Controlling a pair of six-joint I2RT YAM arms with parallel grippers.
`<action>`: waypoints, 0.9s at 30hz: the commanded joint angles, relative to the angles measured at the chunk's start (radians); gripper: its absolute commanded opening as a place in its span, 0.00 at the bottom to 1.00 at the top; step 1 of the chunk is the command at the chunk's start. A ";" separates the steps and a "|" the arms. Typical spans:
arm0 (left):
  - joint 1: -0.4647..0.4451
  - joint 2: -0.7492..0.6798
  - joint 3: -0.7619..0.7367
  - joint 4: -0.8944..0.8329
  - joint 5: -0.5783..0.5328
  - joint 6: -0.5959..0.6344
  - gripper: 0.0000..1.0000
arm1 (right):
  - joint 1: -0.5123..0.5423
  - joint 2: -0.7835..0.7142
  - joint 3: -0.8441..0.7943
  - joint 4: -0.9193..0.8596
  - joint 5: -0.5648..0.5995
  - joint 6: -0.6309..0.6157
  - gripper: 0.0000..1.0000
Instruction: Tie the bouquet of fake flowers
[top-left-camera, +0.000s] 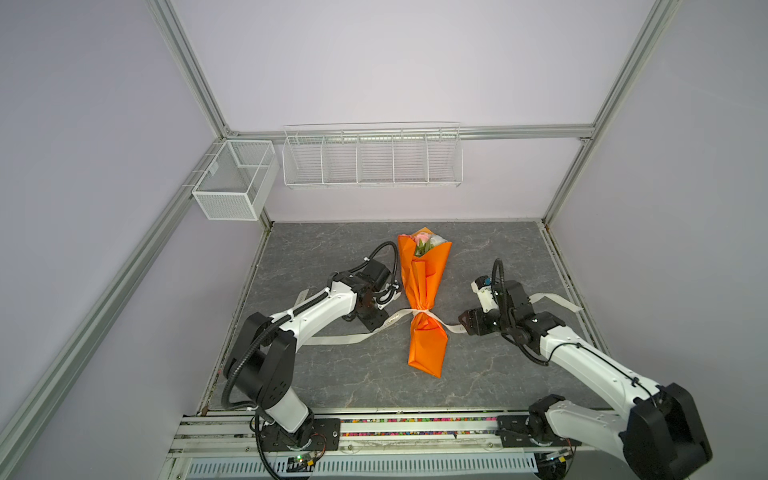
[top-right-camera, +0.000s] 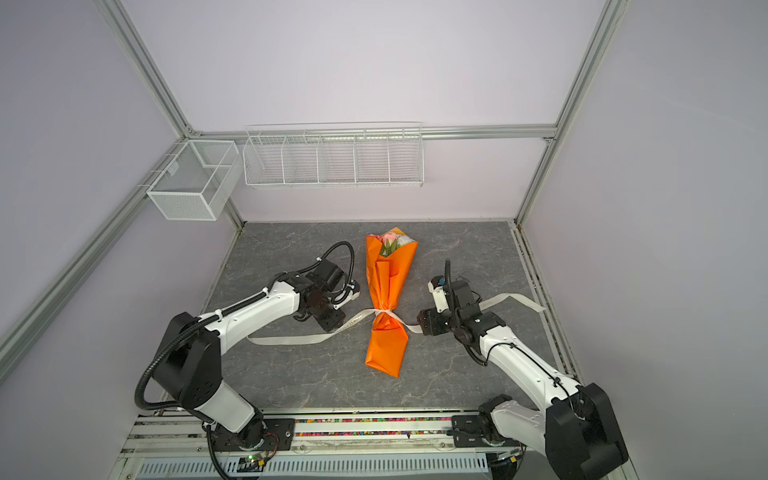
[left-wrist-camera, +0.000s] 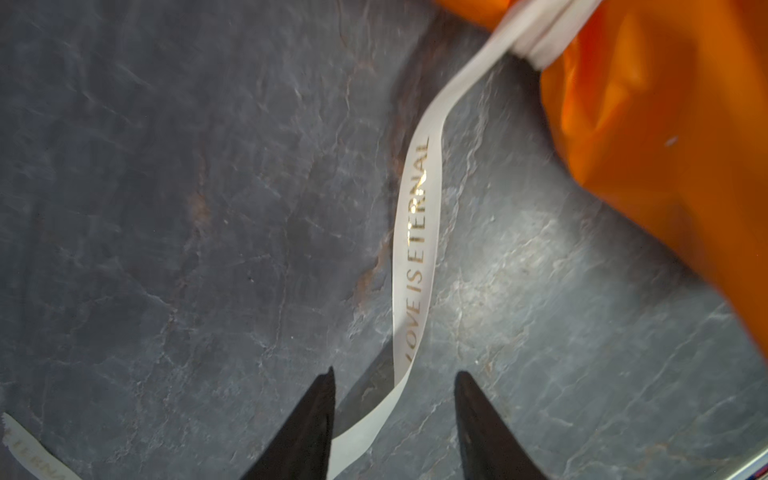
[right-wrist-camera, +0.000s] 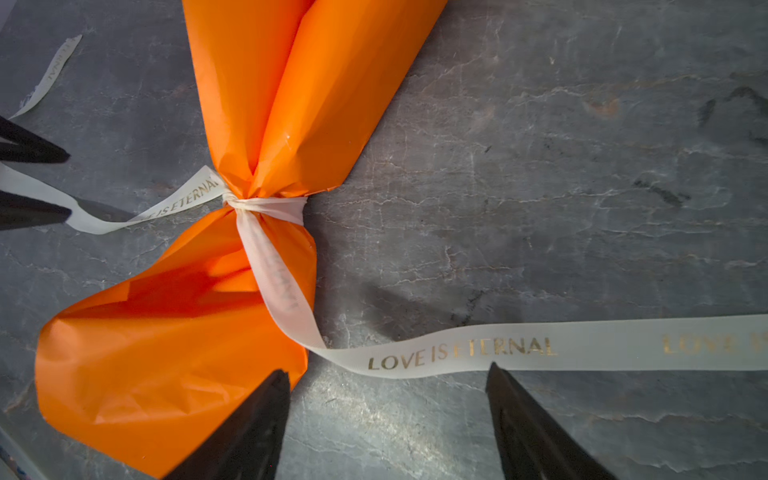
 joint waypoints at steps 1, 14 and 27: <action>-0.003 0.051 -0.013 -0.078 -0.039 0.078 0.49 | 0.006 -0.025 0.019 -0.022 0.051 -0.017 0.78; -0.004 0.193 0.009 -0.122 -0.056 0.079 0.49 | 0.006 -0.042 0.016 -0.055 0.072 -0.025 0.78; -0.005 0.172 0.094 -0.145 0.006 0.039 0.00 | 0.004 -0.005 0.032 -0.067 0.076 -0.020 0.78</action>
